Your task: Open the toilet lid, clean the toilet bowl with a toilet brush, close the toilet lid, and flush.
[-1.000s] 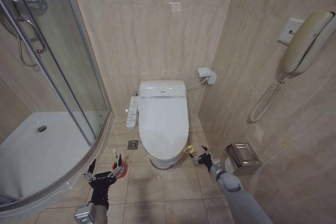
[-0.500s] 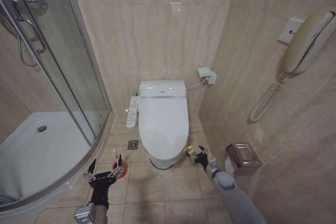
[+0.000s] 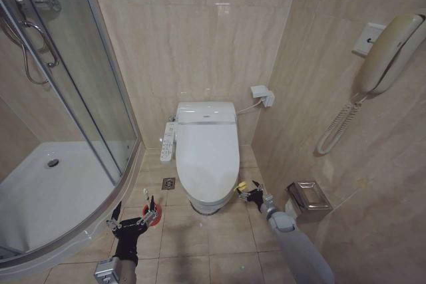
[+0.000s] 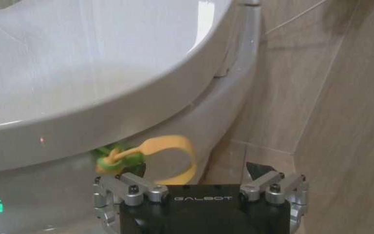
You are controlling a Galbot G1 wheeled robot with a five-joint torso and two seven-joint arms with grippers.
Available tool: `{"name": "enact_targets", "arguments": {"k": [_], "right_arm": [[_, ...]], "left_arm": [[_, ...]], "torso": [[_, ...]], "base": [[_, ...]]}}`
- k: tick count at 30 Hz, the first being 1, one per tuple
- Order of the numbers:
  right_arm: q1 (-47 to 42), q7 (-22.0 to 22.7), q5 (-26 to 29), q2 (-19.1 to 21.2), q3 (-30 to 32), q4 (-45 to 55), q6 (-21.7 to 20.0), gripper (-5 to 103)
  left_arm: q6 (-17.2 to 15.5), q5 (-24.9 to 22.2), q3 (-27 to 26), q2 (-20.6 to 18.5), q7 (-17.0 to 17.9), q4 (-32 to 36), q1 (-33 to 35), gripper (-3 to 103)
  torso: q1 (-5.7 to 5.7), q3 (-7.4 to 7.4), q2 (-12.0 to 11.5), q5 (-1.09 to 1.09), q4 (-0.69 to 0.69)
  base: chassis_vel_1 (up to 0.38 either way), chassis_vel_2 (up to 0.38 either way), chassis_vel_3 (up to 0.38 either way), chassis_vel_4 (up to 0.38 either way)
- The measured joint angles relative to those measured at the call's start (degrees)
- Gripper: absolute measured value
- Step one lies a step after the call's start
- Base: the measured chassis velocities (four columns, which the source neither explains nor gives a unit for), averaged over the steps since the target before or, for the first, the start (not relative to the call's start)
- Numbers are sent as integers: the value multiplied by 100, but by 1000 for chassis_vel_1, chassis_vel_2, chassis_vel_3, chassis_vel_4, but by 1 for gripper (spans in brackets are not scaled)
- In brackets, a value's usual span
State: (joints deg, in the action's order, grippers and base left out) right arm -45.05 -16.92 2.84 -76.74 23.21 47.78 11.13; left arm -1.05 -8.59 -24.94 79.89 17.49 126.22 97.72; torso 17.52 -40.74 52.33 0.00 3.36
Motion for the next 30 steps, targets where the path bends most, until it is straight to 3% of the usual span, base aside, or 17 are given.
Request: {"name": "enact_targets", "arguments": {"k": [9, 30], "right_arm": [[-132, -13, 79, 189, -34, 206, -57, 100], [71, 30, -111, -59, 109, -197, 47, 103]], "left_arm": [[0, 0, 0, 0, 0, 0, 0, 100], [0, 0, 0, 0, 0, 0, 0, 100]], "torso": [[0, 0, 0, 0, 1], [0, 0, 0, 0, 0]], "base": [[0, 0, 0, 0], [0, 0, 0, 0]]}}
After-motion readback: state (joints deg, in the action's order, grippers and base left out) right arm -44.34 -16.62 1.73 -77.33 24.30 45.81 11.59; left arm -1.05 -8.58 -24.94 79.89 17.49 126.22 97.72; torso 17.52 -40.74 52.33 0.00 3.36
